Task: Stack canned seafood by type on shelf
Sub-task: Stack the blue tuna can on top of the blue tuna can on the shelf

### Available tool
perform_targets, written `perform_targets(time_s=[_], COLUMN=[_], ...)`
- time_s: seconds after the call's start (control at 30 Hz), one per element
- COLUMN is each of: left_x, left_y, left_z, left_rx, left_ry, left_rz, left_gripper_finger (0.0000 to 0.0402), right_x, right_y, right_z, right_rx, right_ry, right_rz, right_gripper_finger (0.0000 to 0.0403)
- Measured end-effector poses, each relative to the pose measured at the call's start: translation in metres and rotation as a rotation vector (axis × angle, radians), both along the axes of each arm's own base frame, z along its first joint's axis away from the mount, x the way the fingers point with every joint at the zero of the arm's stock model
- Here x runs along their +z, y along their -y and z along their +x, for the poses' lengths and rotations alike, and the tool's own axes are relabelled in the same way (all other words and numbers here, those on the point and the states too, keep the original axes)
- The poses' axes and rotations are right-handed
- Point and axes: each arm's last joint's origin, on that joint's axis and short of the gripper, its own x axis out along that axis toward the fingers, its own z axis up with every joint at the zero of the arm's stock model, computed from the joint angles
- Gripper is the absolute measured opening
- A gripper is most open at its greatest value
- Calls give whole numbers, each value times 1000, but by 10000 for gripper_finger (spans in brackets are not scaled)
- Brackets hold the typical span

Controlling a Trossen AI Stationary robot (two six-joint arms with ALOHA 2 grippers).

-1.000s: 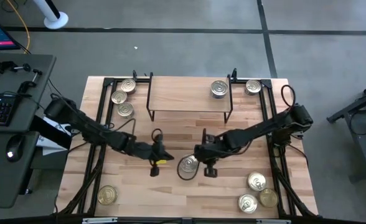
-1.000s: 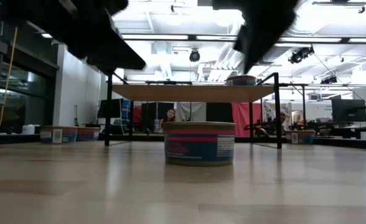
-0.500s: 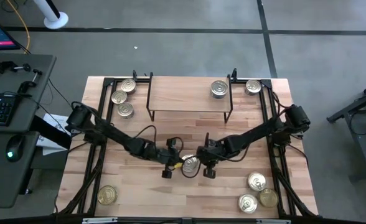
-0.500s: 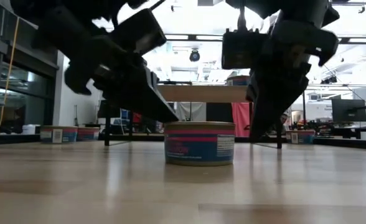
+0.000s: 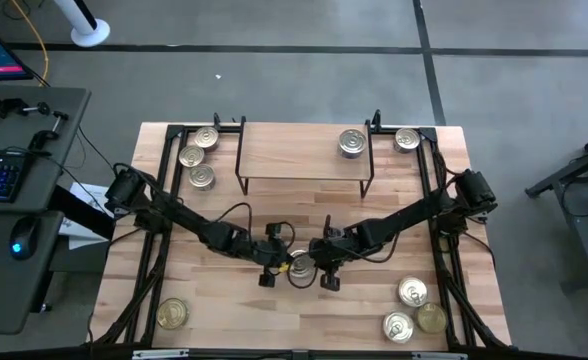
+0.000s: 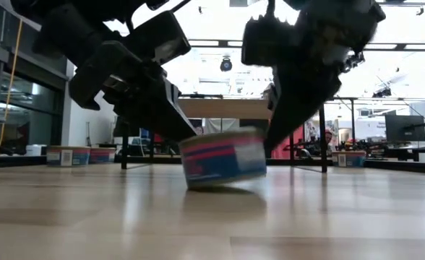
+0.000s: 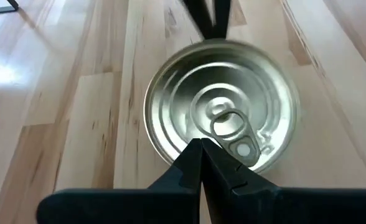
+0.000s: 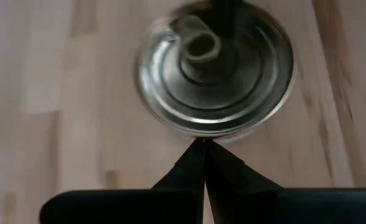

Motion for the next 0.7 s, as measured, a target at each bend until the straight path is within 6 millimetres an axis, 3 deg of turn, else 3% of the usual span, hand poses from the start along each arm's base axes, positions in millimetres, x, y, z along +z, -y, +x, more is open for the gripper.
perform_targets(time_s=[0.4,0.47,0.6,0.7], left_x=[-4,-6,15,28], left_y=[5,2,-5,-13], left_z=[-10,-19,-40,-66], left_rx=[-20,4,80,181], left_ry=[-97,-180,-279,-293], left_rz=[0,10,10,-5], left_gripper_finger=[0,0,0,0], right_x=[41,46,75,96], right_y=[-5,-4,-4,-2], right_z=[22,23,30,37], right_rx=[107,141,205,281], right_ry=[148,129,164,189], right_rz=[-61,-90,-153,-121], right_gripper_finger=[0,0,2,26])
